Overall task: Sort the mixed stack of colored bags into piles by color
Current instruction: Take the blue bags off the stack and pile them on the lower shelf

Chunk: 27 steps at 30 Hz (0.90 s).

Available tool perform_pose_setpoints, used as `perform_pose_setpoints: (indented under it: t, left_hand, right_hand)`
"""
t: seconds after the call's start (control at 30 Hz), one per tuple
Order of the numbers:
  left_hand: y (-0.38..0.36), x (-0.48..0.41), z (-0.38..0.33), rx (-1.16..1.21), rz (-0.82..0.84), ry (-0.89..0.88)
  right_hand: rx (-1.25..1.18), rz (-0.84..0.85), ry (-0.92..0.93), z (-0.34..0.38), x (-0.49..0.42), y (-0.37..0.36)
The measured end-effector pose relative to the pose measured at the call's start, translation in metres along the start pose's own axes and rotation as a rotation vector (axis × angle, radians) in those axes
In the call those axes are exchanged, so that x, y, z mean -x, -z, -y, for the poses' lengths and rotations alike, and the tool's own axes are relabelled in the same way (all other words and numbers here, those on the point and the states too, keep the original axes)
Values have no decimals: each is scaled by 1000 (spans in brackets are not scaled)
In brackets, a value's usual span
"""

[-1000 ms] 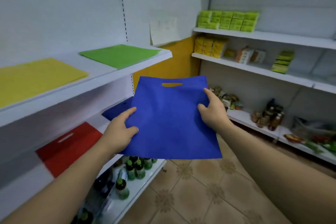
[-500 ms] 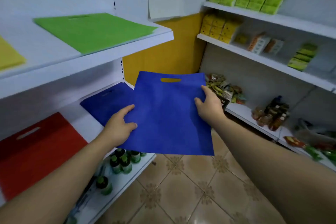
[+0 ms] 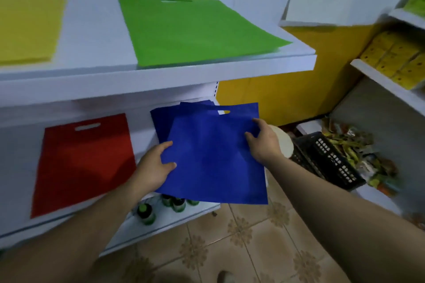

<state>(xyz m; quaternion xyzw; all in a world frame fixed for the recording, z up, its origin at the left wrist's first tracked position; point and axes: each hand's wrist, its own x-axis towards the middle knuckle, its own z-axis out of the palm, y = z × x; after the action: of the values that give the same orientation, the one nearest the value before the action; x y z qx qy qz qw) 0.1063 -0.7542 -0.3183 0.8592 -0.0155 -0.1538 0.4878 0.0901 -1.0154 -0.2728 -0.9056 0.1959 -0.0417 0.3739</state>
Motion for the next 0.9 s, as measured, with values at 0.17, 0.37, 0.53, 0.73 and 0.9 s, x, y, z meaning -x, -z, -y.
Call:
perform_pose_setpoints:
  t: [0.17,0.37,0.53,0.73,0.9]
  left_hand:
    - [-23,-10,12,-102,-185,103]
    - [-52,-45,26,-157,-295,154]
    - [-60,-78,42,-200,-388,122]
    - [-72,-86,67,-331,-102,256]
    - [-89,-77,77,-552,45,194]
  right_hand:
    - [-62,208,91,-7,-57,-30]
    - [-2,348,164,-37,-116,-71]
    - [93,330,256,-51,-155,-102]
    - [346,340,292,-67,-179,-130]
    - [401,413,239,-77,-179,-134]
